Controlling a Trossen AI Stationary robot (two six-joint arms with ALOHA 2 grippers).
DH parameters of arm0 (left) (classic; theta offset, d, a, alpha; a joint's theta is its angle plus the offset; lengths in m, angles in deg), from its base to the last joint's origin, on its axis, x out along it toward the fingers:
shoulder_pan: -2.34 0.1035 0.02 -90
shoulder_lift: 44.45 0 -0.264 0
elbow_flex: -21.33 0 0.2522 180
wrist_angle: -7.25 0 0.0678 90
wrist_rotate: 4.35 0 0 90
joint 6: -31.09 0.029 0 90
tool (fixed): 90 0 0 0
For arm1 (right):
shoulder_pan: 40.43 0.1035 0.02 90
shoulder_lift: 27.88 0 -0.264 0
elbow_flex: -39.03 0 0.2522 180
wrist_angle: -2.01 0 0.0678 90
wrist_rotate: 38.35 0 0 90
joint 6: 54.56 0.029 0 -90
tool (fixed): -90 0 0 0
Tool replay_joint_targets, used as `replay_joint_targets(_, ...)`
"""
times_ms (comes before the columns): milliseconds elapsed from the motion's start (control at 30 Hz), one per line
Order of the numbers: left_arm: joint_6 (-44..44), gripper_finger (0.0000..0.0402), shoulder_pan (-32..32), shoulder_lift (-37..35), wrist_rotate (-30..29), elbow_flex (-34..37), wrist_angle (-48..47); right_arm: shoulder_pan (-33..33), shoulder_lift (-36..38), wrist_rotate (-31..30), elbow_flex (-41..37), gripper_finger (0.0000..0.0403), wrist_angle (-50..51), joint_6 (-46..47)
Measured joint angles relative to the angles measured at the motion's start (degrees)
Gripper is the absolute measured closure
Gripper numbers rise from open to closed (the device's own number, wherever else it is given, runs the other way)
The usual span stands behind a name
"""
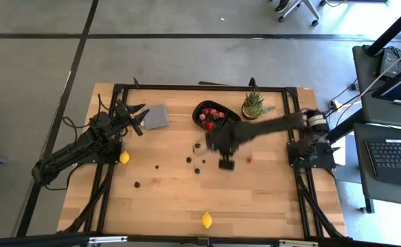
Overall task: Pick and placing Produce into tupperware
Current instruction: Put the strawberry into the black bin
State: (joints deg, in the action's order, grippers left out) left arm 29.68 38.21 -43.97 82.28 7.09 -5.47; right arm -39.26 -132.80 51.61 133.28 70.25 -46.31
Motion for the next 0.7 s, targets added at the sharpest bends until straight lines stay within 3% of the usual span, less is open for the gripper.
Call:
replay_joint_targets(200, 0.0, 0.0261, 0.0, 0.01, 1.44, 0.02, -0.16, -6.4, 3.05, 1.17, 0.48, 0.0381, 5.48, -0.17)
replay_joint_targets(467, 0.01, 0.0261, 0.0, 0.01, 1.44, 0.01, -0.18, -11.08, 3.61, 1.02, -0.07, 0.0387, 29.61, 23.22)
replay_joint_targets(567, -0.02, 0.0261, 0.01, 0.01, 1.44, 0.0, -0.18, -11.8, 3.61, 0.86, -1.86, 0.0375, 32.12, 30.92)
replay_joint_targets(700, 0.0, 0.0261, 0.0, 0.0, 1.52, 0.01, -0.2, -11.13, 3.6, 2.99, -5.78, 0.0339, 30.78, 33.62)
